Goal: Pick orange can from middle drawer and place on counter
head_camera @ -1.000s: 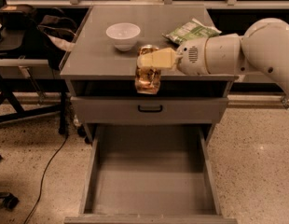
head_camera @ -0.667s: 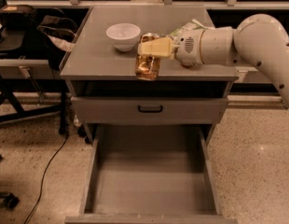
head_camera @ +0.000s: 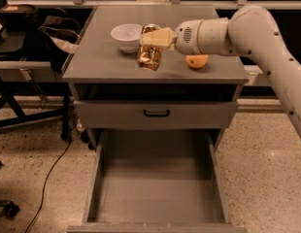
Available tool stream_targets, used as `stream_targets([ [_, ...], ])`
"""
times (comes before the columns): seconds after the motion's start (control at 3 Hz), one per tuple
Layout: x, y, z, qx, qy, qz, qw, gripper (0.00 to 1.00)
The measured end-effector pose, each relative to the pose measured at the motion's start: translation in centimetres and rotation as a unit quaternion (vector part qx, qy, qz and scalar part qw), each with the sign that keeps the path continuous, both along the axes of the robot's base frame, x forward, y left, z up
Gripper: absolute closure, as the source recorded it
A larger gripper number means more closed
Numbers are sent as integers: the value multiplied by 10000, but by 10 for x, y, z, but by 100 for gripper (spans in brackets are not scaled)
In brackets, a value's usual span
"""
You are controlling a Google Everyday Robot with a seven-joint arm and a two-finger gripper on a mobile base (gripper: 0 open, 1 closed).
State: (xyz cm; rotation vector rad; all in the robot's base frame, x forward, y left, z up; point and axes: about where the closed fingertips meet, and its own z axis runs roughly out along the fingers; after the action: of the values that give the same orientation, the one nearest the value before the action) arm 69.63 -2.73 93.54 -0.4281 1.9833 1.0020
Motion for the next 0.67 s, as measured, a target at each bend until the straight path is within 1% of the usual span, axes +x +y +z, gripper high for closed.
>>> stream_targets([
  [0.33,26,5,3,-71,-29,-9,10000,100],
  [0.67,53,7,8,-207,-83,-193,9996,100],
])
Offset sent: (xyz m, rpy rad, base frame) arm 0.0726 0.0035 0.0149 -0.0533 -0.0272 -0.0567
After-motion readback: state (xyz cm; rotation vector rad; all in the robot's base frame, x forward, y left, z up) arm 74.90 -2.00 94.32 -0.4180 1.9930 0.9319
